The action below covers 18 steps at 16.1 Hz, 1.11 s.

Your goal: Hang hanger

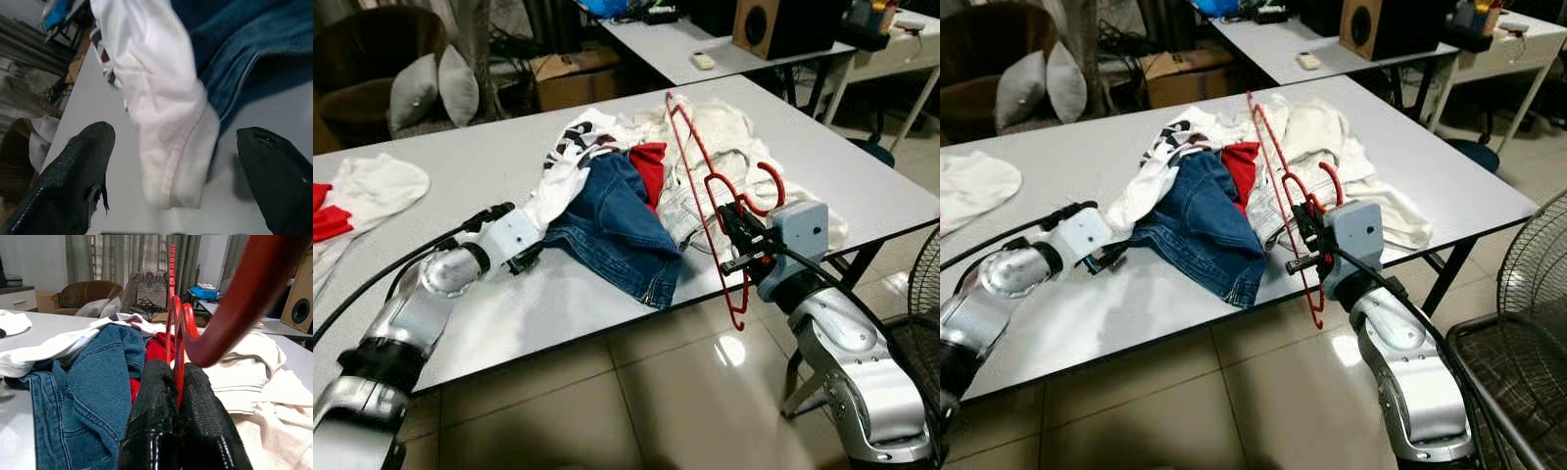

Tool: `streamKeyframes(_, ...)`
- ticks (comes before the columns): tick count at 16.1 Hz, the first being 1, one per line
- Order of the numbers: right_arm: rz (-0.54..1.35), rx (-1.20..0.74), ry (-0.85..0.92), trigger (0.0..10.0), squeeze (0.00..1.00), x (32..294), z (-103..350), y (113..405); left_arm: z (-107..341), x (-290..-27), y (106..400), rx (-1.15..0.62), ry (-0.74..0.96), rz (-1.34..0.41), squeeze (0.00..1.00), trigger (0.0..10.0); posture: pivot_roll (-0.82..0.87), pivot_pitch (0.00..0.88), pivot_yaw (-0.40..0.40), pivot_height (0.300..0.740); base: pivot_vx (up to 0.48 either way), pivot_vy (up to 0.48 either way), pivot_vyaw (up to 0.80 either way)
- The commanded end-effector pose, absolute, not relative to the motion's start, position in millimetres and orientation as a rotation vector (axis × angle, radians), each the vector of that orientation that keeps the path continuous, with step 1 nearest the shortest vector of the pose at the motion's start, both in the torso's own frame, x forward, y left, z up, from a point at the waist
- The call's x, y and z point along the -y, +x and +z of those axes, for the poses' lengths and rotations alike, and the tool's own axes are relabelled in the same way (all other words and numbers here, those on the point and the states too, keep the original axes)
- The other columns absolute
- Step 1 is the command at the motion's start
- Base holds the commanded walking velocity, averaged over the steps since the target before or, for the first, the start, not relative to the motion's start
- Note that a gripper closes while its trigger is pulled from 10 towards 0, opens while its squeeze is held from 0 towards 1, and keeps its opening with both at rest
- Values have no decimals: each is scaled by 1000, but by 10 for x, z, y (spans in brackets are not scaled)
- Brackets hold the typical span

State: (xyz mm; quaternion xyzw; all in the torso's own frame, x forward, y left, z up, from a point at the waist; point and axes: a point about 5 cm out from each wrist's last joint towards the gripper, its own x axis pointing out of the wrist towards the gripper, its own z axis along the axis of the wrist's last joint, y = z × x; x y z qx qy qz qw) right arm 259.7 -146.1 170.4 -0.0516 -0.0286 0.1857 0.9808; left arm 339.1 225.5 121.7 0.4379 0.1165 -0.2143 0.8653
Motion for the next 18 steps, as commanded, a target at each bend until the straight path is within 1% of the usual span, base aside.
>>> streamKeyframes(1,379,88,-105,10000,0,1430,1757,2618,1256,-2353,3442,-259,980,-410,0,9765,-108,0,101,740,0,0,0)
streamKeyframes(2,378,88,-105,10000,0,1429,1757,2618,1255,-2360,3448,-261,986,-408,0,8941,-108,0,101,740,0,0,0)
streamKeyframes(3,376,90,-105,10000,0,1428,1756,2619,1235,-2378,3474,-285,994,-412,0,7412,-108,0,106,740,0,0,0)
streamKeyframes(4,374,92,-104,10000,0,1424,1752,2619,1202,-2386,3503,-307,1010,-425,0,3490,-109,0,109,740,0,0,0)
streamKeyframes(5,373,93,-103,10000,0,1420,1750,2618,1190,-2387,3519,-312,1008,-426,0,2078,-109,0,109,740,0,0,0)
streamKeyframes(6,373,93,-103,10000,0,1418,1749,2618,1187,-2384,3525,-311,1004,-427,0,0,-109,0,109,740,0,0,0)
streamKeyframes(11,367,96,-101,10000,0,1414,1746,2613,1128,-2387,3543,-333,1014,-438,0,0,-108,0,112,740,0,0,0)
streamKeyframes(18,368,100,-96,10000,0,1393,1741,2616,1059,-2362,3546,-331,973,-426,0,0,-108,0,114,740,0,0,0)
